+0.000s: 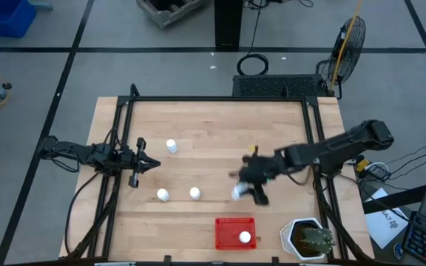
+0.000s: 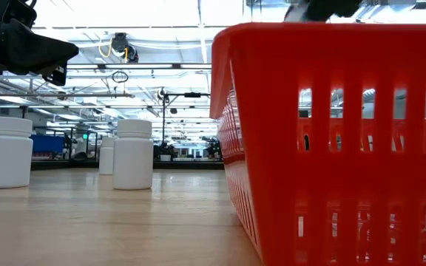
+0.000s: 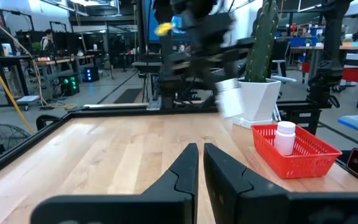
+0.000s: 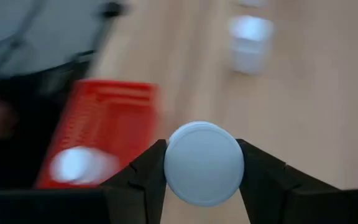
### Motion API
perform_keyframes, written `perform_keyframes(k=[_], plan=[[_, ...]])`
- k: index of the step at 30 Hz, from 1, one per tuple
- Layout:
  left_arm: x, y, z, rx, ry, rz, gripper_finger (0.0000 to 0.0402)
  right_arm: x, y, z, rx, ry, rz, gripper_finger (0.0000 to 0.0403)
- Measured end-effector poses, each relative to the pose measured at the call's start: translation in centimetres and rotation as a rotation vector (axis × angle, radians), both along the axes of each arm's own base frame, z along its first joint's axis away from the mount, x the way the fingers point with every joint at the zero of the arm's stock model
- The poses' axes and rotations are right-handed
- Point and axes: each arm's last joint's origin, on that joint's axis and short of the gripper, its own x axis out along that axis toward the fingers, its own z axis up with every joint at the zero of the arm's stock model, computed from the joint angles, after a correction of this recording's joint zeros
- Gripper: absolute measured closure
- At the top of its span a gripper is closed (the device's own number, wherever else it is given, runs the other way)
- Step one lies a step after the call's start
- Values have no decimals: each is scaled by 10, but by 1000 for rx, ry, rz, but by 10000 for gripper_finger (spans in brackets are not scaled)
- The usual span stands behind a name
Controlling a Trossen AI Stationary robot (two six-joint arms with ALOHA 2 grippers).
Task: Pick and place pill bottles into a basket
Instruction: Put the white pill bottle into the red basket
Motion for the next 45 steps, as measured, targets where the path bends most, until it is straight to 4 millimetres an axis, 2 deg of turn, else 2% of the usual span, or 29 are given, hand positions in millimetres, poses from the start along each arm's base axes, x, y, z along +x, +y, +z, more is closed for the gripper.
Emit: perform_keyframes(k=[5, 10, 24, 30, 37, 45], plan=[[0, 0, 0, 0, 0, 0, 371, -9, 48, -1, 19, -56, 161, 252], [0, 0, 0, 0, 0, 0, 371, -15, 68, -10, -70, -58, 166, 253], [0, 0, 0, 0, 0, 0, 371, -12, 73, -33, -126, 56, 116, 253], [0, 0, 0, 0, -2, 0, 371, -15, 80, -33, -125, 45, 144, 253], [0, 0, 0, 0, -1, 0, 371, -21, 86, -35, -192, 37, 248, 253], [0, 0, 0, 0, 0, 0, 371, -20, 85, -38, -236, 11, 372, 253]])
